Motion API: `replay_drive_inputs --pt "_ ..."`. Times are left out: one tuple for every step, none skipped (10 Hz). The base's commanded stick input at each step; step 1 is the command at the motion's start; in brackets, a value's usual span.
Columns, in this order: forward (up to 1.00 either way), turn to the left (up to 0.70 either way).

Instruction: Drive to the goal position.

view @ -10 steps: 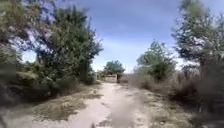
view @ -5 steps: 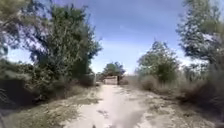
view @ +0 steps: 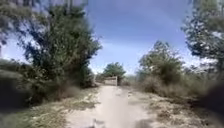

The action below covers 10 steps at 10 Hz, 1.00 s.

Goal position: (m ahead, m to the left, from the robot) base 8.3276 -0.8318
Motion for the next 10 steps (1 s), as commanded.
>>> replay_drive_inputs --pt "0.7 0.0" --pt "0.7 0.0" --pt "0.7 0.0" --pt "0.7 0.0" --pt "0.7 0.0" --pt "0.7 0.0" --pt "0.7 0.0" --pt "0.7 0.0" --pt "0.7 0.0" --pt "0.7 0.0"
